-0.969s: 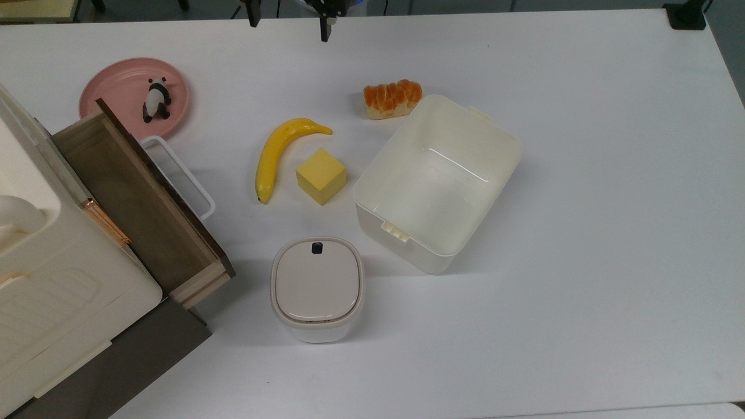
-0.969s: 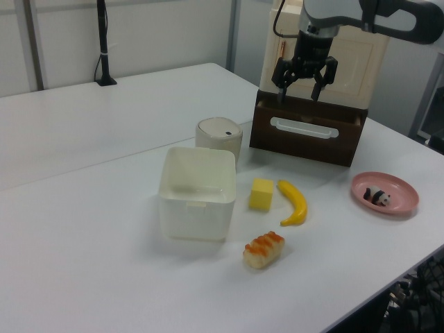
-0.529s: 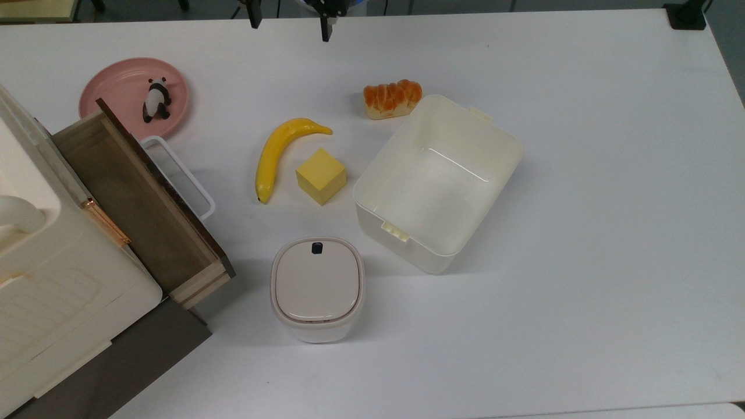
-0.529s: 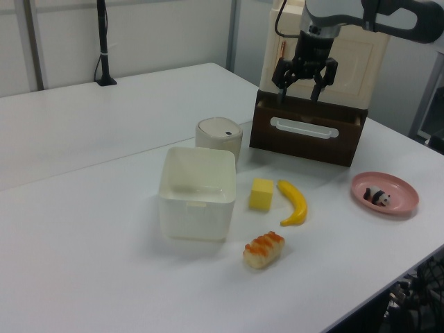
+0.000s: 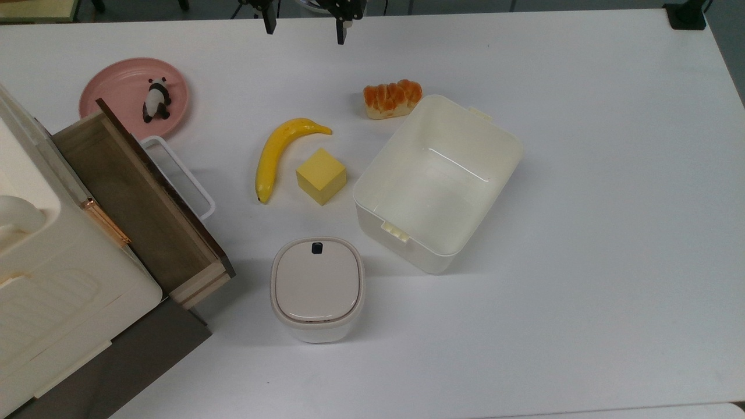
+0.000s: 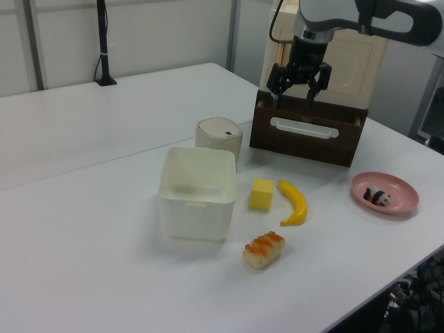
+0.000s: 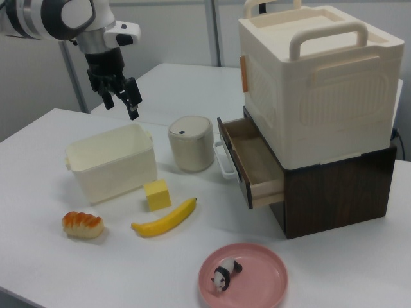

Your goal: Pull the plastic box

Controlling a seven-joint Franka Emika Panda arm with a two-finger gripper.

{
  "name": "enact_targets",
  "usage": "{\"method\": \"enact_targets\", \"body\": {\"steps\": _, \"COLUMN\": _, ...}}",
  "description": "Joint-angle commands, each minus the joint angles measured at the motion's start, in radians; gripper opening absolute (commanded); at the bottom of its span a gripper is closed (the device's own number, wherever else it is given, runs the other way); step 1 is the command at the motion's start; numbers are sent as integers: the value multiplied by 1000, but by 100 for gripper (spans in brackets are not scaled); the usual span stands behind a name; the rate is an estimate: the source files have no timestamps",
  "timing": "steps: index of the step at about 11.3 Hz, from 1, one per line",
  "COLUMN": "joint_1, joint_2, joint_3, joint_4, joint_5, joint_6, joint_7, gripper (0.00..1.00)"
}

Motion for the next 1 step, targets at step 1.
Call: {"method": "enact_targets", "body": {"steps": 1, "joint_1": 20, "joint_2": -16, "joint_3": -26, "joint_4": -16, "joint_5": 23, "joint_6": 11, "joint_7": -39, "gripper": 100}}
